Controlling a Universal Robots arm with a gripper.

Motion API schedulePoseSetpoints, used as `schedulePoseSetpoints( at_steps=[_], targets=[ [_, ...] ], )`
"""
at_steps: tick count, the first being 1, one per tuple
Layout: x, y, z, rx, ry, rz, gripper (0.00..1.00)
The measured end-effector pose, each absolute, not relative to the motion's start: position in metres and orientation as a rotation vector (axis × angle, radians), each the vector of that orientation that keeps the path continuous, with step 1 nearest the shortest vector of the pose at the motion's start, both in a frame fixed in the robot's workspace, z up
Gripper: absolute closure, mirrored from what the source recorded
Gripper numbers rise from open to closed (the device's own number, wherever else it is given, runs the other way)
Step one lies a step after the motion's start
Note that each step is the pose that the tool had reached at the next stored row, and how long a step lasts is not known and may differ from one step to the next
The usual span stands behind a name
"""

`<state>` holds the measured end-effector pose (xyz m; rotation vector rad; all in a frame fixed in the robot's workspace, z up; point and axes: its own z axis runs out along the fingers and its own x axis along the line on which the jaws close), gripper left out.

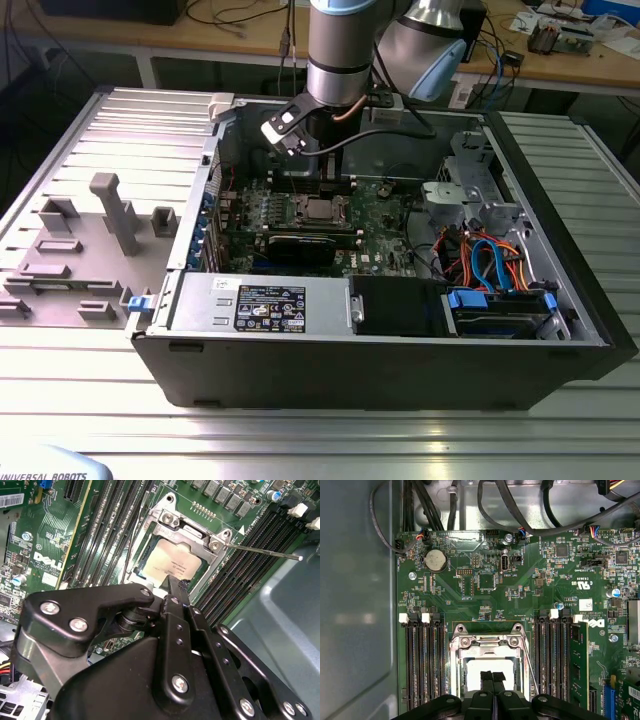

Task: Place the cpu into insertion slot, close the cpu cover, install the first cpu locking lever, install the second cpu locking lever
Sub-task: 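Close the cpu cover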

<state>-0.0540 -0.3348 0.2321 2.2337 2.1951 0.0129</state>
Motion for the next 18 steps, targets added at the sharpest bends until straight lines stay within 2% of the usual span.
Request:
schedulePoseSetpoints(
  at_steps=[12,18],
  targets=[
    [-0.057,-0.335,0.232,2.234,2.195,0.013,0.89],
    [-0.074,-0.335,0.220,2.231,2.198,0.013,0.89]
  ],
)
